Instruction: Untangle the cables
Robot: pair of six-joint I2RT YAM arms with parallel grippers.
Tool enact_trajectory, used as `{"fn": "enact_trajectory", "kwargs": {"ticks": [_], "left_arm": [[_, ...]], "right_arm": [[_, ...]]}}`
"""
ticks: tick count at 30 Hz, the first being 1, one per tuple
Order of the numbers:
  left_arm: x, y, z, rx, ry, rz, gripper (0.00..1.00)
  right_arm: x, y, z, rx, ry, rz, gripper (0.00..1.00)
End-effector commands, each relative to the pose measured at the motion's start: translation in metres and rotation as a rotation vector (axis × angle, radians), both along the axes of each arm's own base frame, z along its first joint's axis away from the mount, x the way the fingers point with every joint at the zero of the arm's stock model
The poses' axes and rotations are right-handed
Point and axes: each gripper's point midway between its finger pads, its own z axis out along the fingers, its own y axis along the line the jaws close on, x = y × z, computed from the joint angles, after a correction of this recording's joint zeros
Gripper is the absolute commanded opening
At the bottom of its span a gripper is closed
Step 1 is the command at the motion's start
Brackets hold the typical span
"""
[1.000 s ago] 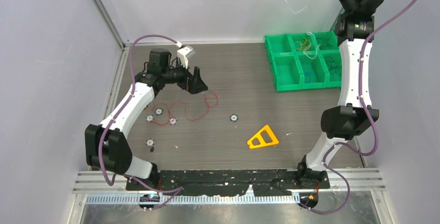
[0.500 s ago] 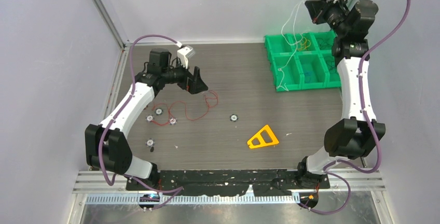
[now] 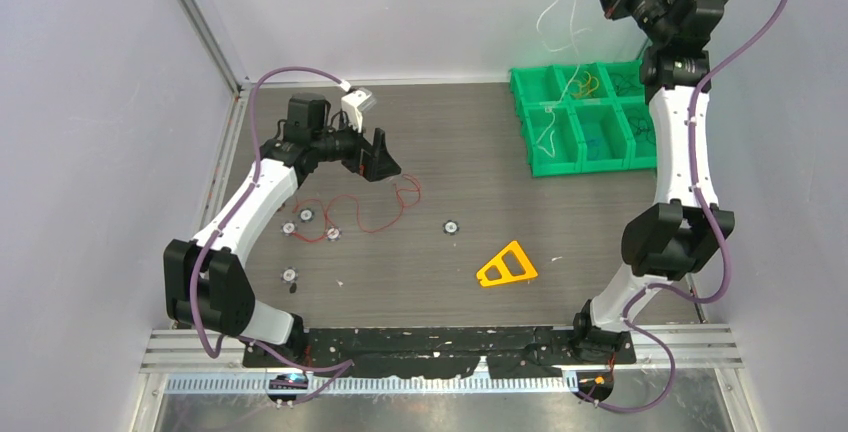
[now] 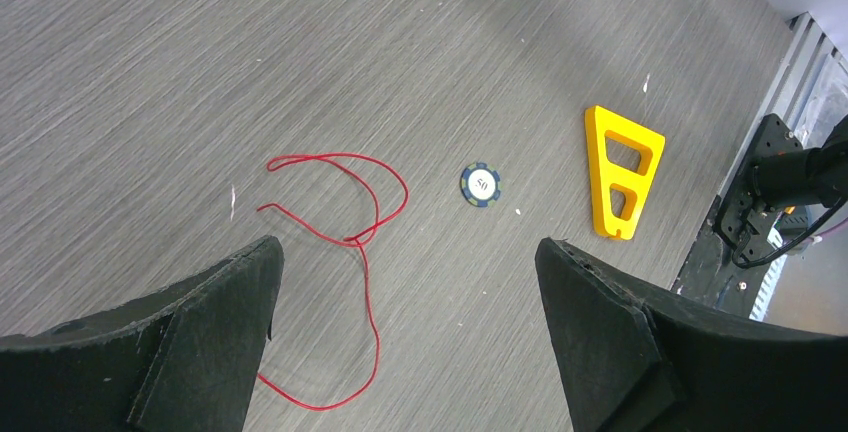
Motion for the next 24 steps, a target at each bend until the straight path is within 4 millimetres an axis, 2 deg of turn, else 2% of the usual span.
{"fn": "enact_trajectory", "kwargs": {"ticks": [1,2,5,6,7,8,9,10,11,12,13,14,15,19,20,24], "left_arm": [[0.009,-0.001,0.017,-0.009,-0.052,0.005,0.99],[0.009,-0.001,0.017,-0.008,-0.053,0.006,1.0],[0.01,0.0,0.016,0.001,-0.053,0.011,0.99],[0.01,0.001,0.015,0.003,-0.053,0.012,0.99],[0.01,0.001,0.014,0.006,-0.05,0.014,1.0],[0.01,0.002,0.012,0.01,-0.048,0.02,1.0],[0.009,0.003,0.011,0.012,-0.046,0.021,1.0],[0.009,0.003,0.01,0.014,-0.045,0.023,1.0],[0.008,0.004,0.009,0.016,-0.044,0.026,0.99],[0.008,0.004,0.009,0.017,-0.045,0.027,1.0],[0.008,0.004,0.008,0.018,-0.043,0.028,1.0],[0.007,0.004,0.008,0.018,-0.043,0.029,1.0],[0.008,0.005,0.008,0.02,-0.044,0.031,1.0],[0.006,0.006,0.007,0.022,-0.039,0.031,1.0],[0.007,0.006,0.007,0.022,-0.037,0.032,1.0],[0.007,0.005,0.006,0.019,-0.029,0.035,1.0]], "right_arm": [[-0.001,-0.001,0.048,-0.019,-0.135,-0.001,0.05],[0.0,-0.001,0.05,-0.019,-0.139,-0.002,0.05],[0.003,0.0,0.035,-0.022,-0.101,0.004,0.05],[0.005,-0.001,0.021,-0.019,-0.068,0.005,0.05],[0.009,-0.001,-0.003,-0.017,-0.012,0.009,0.05],[0.004,0.0,-0.008,-0.023,0.001,0.012,0.05],[0.006,0.0,-0.036,-0.037,0.06,0.013,0.05],[0.001,0.001,-0.04,-0.047,0.07,0.012,0.05],[0.001,0.0,-0.067,-0.062,0.123,0.011,0.05],[-0.005,0.0,-0.07,-0.072,0.13,0.008,0.05],[-0.006,-0.002,-0.091,-0.082,0.17,0.0,0.05],[-0.011,-0.001,-0.092,-0.087,0.169,-0.003,0.05],[-0.013,-0.002,-0.103,-0.095,0.189,-0.006,0.05],[-0.02,-0.006,-0.127,-0.105,0.253,-0.033,0.05],[-0.019,-0.01,-0.133,-0.106,0.267,-0.054,0.05],[-0.002,-0.03,-0.179,-0.146,0.359,-0.156,0.05]]}}
